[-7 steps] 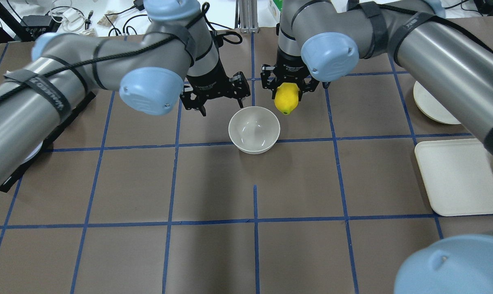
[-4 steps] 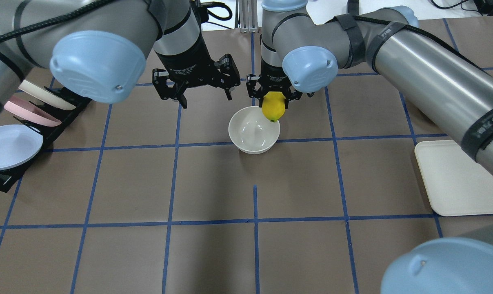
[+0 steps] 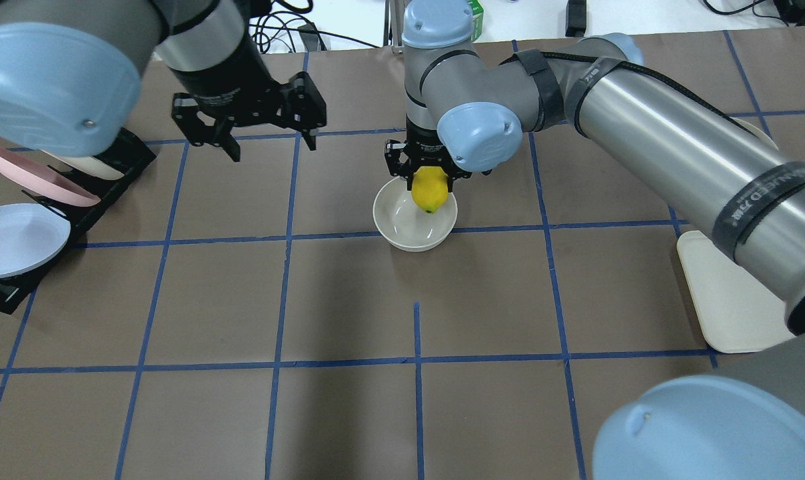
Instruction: Place bowl and put lemon in it
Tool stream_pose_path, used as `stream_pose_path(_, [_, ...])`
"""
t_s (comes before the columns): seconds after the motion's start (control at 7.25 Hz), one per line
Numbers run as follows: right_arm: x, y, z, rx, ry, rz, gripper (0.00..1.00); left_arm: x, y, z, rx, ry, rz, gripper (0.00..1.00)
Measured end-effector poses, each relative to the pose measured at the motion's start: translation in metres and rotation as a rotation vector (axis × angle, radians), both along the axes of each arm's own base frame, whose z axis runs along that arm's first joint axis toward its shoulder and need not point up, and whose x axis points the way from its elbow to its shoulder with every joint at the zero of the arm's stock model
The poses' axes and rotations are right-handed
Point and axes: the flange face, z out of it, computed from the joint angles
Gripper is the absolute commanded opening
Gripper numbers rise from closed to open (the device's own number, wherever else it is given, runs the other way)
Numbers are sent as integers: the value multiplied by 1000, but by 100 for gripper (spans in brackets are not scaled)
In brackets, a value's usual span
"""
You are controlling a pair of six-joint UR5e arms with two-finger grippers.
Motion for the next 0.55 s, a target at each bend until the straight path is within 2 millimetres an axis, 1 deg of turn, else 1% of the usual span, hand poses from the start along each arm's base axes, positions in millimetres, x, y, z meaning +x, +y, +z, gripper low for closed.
stream_pose_path(0.14, [3,3,-7,14,-14,-1,0,28,2,3,16,-9,-15,100])
stream_pose_path(0.28, [4,5,-13,26,-25,-1,0,42,4,4,25,-12,-19,100])
stream_pose_path(0.55, [6,9,-28,45,-38,-2,0,48,10,3,27,-12,-20,100])
